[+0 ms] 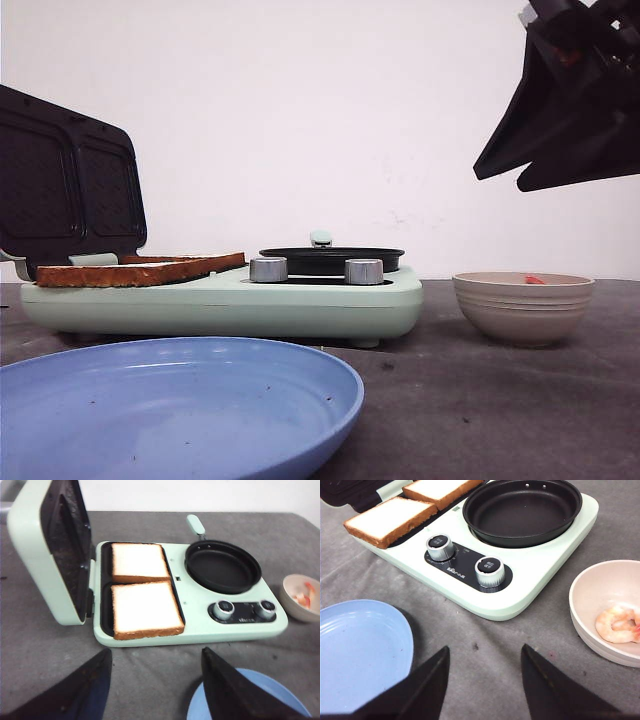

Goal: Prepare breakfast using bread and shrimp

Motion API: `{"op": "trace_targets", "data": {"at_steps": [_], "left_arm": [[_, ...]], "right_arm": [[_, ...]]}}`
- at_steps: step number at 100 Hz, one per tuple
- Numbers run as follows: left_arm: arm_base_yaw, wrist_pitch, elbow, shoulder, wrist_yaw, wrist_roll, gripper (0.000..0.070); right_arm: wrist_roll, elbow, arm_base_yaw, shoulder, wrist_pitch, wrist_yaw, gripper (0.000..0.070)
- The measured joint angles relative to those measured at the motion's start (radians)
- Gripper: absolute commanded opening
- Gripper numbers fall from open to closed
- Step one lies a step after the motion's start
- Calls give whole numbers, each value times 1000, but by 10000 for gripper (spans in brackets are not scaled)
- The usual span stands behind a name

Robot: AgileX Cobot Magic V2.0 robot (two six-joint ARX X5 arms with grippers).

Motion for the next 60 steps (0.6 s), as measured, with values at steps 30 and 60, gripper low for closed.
{"op": "trace_targets", "data": {"at_steps": [30,60], "left_arm": [[5,110,0,11,-103,-189,312],[54,245,32,146,-91,-355,314]], "right_arm": [[0,0,0,0,0,0,277],[0,0,0,0,0,0,276]]}}
